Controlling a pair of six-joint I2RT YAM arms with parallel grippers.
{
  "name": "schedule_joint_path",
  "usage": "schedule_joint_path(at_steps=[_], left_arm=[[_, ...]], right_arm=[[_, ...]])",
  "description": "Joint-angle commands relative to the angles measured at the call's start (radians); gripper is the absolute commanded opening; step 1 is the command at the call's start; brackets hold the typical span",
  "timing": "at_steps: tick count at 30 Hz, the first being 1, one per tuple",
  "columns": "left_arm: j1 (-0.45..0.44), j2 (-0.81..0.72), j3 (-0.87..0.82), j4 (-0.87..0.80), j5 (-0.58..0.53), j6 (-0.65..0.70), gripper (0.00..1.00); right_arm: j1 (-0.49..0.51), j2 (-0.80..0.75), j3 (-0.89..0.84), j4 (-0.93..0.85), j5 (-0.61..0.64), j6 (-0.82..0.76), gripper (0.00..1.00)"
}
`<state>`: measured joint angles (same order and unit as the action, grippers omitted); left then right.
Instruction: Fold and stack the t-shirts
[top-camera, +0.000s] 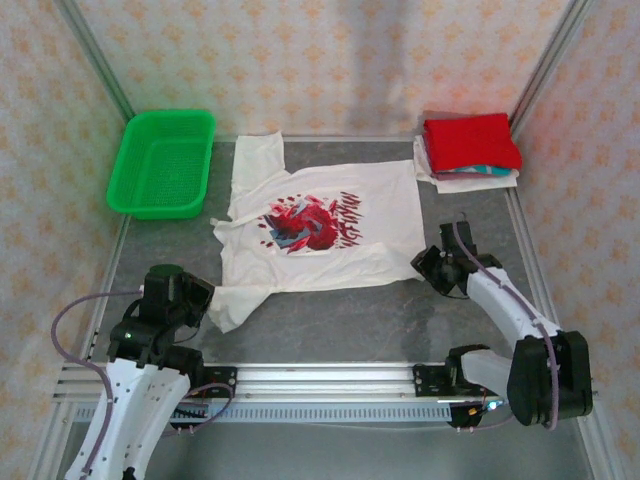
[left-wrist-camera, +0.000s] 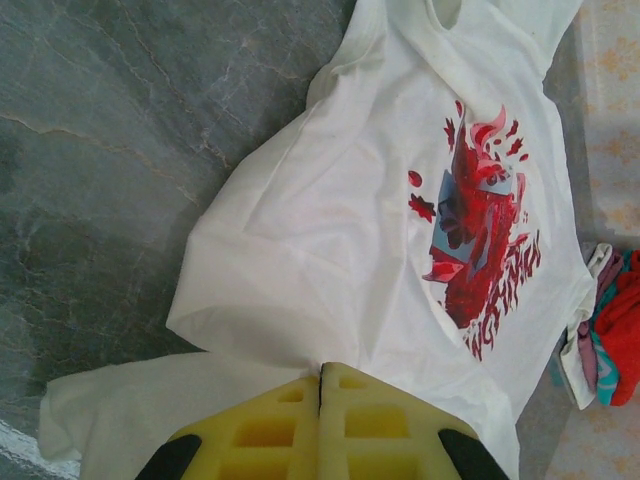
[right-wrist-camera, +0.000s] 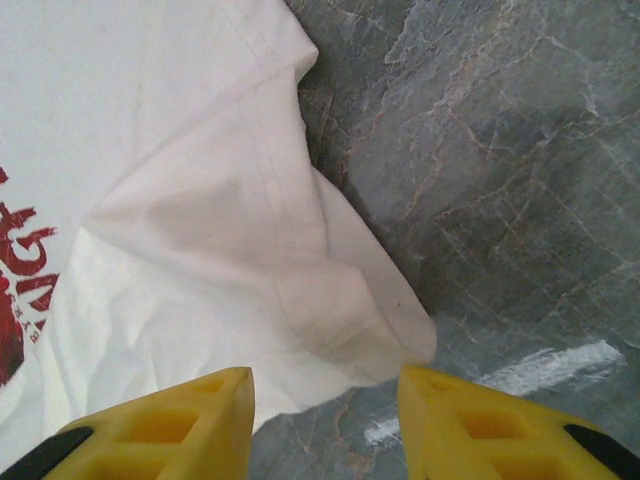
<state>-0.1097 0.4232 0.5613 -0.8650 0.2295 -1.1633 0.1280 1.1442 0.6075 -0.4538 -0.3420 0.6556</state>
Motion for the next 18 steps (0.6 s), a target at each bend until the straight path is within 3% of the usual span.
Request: schedule_joint_path(at_steps=[1,6,13,18], left_arm=[[0.01,-0.011,-0.021,0.024,0.005,-0.015,0.0],[0.013,-0.038,-0.019,0.003,-0.01,-0.022,0.0],[0.013,-0.092,0.033,-0.081,-0.046,-0.026,0.0],[0.014,-0.156,0.099,-0.172,-0.129,-0.029,0.0]], right_arm=[[-0.004,0.062,-0.034,0.067,-0.004,0.033,0.42],[-0.004,0.094,-0.048,0.099,0.006,0.035,0.41],[-0.004,0.022,-0.035,0.002,0.018,0.001,0.02],[-0.004,-0.138,-0.037,-0.142,0.016,-0.01,0.0]])
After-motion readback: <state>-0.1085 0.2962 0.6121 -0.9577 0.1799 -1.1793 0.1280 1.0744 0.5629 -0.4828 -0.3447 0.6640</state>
